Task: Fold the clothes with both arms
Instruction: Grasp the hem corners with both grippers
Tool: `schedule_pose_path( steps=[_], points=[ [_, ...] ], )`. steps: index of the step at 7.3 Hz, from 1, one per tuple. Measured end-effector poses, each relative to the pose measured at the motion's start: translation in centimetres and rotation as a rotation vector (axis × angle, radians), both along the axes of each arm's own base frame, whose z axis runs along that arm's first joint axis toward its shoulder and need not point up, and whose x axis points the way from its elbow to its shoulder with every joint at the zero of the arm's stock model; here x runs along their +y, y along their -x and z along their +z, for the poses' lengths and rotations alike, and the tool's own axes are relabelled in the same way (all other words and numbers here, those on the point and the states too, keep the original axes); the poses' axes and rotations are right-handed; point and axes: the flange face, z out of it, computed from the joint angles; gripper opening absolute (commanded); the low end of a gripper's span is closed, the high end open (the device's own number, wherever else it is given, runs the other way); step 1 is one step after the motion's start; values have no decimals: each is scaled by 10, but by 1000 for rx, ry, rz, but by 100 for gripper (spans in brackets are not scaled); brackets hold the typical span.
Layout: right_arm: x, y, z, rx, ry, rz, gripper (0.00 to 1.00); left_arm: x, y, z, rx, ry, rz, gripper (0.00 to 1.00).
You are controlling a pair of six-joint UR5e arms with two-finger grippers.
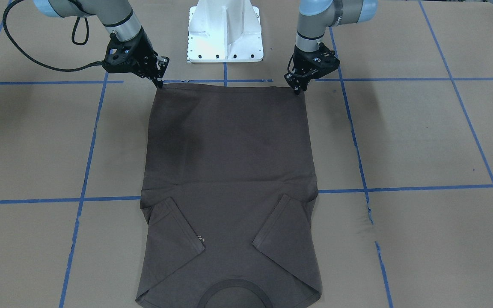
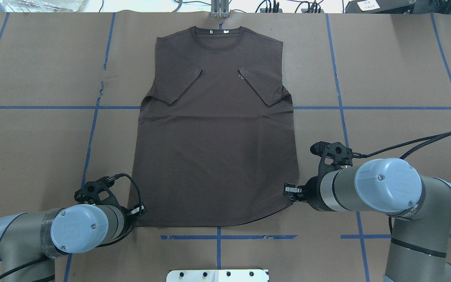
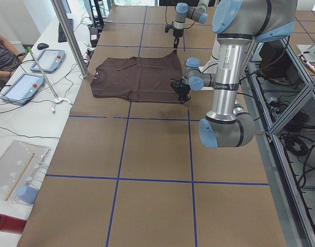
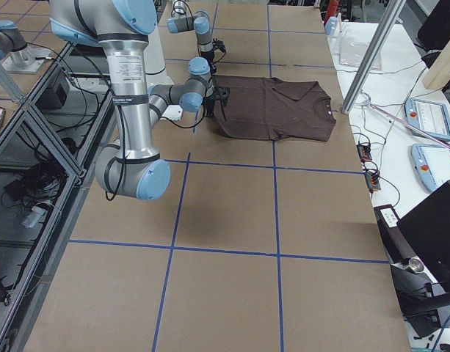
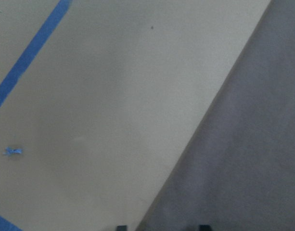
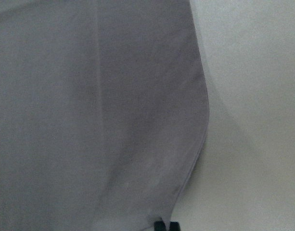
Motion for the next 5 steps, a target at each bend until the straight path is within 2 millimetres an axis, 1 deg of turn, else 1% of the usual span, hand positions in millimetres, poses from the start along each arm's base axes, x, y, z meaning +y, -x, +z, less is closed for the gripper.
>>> schedule_pose_path(
  steps=[1, 2, 5],
  points=[
    [-1, 0, 0, 0, 1, 0, 0, 0, 0, 0, 1, 0, 0, 11],
    [-1, -1, 0, 0, 1, 1, 0, 0, 0, -1, 2, 0, 0, 0],
    [-2, -4, -2, -4, 1, 4, 0, -1, 3, -7, 13, -2, 1, 0]
  ],
)
